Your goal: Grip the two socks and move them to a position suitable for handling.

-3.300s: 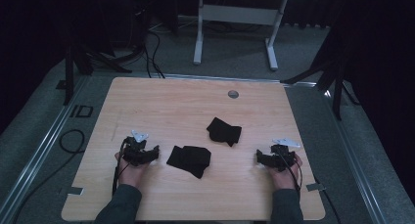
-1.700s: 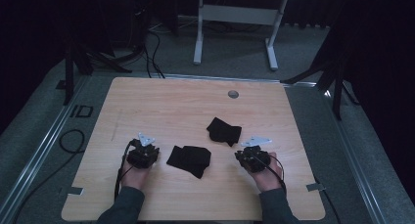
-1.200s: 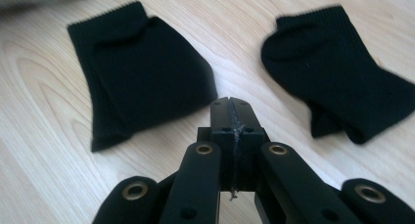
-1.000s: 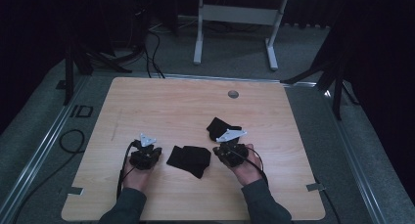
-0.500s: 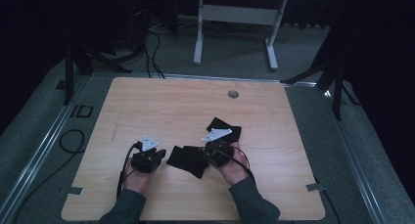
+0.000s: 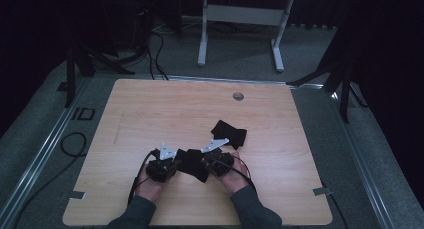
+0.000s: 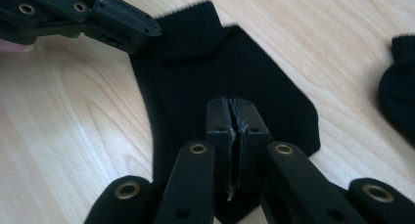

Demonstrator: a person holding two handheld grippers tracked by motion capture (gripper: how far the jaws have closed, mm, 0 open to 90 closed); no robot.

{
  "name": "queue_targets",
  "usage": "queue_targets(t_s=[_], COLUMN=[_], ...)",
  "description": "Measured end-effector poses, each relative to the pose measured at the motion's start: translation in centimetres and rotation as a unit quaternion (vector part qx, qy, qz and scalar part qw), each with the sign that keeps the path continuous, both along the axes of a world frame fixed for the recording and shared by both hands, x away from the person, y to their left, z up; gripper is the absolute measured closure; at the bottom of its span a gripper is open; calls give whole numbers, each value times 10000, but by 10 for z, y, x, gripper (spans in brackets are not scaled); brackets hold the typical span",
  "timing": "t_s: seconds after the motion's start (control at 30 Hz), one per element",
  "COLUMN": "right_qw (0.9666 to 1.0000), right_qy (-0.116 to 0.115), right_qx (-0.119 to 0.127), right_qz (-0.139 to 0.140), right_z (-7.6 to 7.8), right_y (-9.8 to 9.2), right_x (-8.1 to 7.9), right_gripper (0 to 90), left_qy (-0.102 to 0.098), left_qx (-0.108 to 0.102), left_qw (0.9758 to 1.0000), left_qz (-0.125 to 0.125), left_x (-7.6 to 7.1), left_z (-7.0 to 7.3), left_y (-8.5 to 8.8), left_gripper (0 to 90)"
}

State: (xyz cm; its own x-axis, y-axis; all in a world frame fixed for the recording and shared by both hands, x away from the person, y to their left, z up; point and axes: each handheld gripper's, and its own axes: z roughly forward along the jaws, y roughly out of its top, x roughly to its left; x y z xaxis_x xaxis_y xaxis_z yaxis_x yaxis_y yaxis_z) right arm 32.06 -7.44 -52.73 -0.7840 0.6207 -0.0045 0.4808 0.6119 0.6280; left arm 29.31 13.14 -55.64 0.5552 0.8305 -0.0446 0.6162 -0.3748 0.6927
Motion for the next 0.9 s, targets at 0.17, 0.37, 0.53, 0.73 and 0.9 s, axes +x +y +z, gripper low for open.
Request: queue_targets(t_s=[0.17, 0.37, 0.53, 0.73, 0.9], right_qw=[9999, 9996, 9994, 9996, 10000], right_qy=[41, 124, 172, 86, 34], right_qx=[-116, -175, -135, -76, -4], right_qz=[-69, -189, -278, -241, -35], right_z=[-8, -17, -17, -6, 5], right_y=[-7, -19, -28, -22, -2], right_x=[-2, -5, -6, -4, 1], right_gripper=[863, 865, 864, 837, 771], left_qy=[1, 14, 20, 32, 32], left_qx=[5, -12, -27, -66, -66], left_qw=[10000, 10000, 10000, 10000, 10000], left_qz=[1, 41, 63, 67, 64], left_x=[0, 0, 0, 1, 0], left_z=[-1, -1, -1, -1, -1], left_y=[0, 2, 3, 3, 3], left_gripper=[900, 900, 900, 899, 899])
